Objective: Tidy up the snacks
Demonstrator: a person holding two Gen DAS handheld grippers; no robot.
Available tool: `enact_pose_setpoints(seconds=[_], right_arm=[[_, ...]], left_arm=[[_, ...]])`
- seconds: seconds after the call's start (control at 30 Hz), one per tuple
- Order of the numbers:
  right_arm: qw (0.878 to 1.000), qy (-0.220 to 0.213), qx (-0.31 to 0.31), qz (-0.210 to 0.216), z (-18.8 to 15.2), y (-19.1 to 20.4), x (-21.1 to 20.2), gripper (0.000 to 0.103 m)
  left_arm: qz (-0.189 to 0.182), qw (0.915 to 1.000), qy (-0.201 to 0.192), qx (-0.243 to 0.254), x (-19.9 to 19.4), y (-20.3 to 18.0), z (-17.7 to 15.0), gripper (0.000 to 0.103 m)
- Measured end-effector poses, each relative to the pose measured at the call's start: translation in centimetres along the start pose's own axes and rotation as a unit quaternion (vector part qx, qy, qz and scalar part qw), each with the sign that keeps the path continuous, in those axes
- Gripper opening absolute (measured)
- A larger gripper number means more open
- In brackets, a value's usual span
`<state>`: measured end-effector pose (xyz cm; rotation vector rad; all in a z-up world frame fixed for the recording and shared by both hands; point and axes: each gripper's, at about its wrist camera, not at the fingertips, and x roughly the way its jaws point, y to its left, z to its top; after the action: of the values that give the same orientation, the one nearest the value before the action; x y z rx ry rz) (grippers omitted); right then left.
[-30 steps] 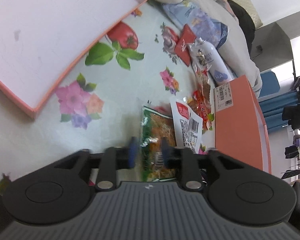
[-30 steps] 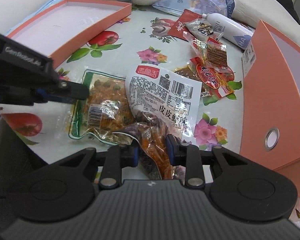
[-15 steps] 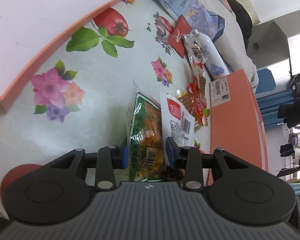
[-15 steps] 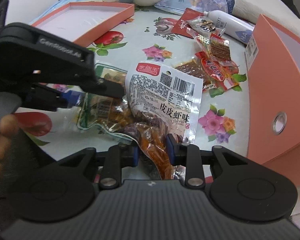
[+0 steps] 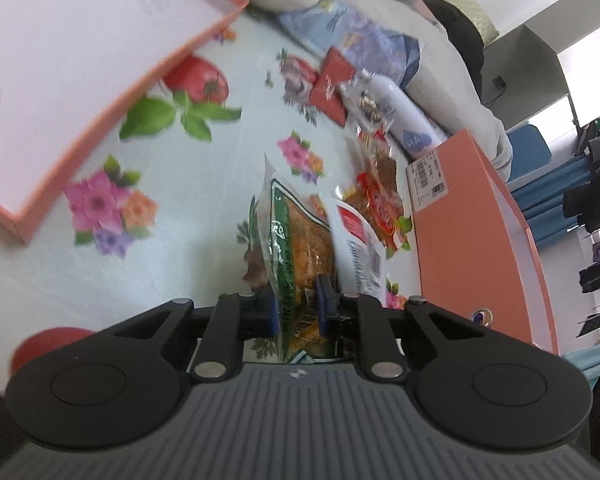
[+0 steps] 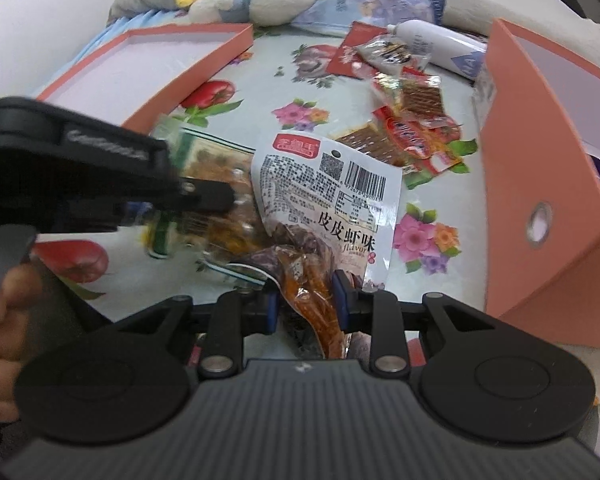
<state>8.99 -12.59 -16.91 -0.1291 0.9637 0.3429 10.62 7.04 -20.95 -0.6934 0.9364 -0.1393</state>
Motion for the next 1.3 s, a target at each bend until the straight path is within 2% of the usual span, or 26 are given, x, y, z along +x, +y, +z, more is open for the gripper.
enact_pose_setpoints(seconds=[0.3, 0.7, 1.07, 1.3], right_arm=[[0.999, -0.023, 0.027, 0.012, 1.9, -1.3, -3.1, 0.03], [0.997, -0.054, 0.031, 0.035, 4.8, -2.1, -8.2, 0.03], [0.995, -0.095, 0.032, 0.012, 6.7, -4.8, -11.5, 0.03], [0.99, -0.135, 0.033, 0.002, 8.2, -6.7, -13.2, 0.03]], left_arm=[[0.025, 0.9987, -0.033, 0.03, -3.1, -1.8, 1.4, 0.019], [0.028, 0.9959, -0.059, 0.063, -7.0, -5.0, 2.8, 0.019], [0.038, 0.9895, -0.082, 0.113, -9.5, -9.1, 4.5, 0.019], [0.023, 0.9836, -0.102, 0.147, -10.5, -13.0, 5.8, 0.019]])
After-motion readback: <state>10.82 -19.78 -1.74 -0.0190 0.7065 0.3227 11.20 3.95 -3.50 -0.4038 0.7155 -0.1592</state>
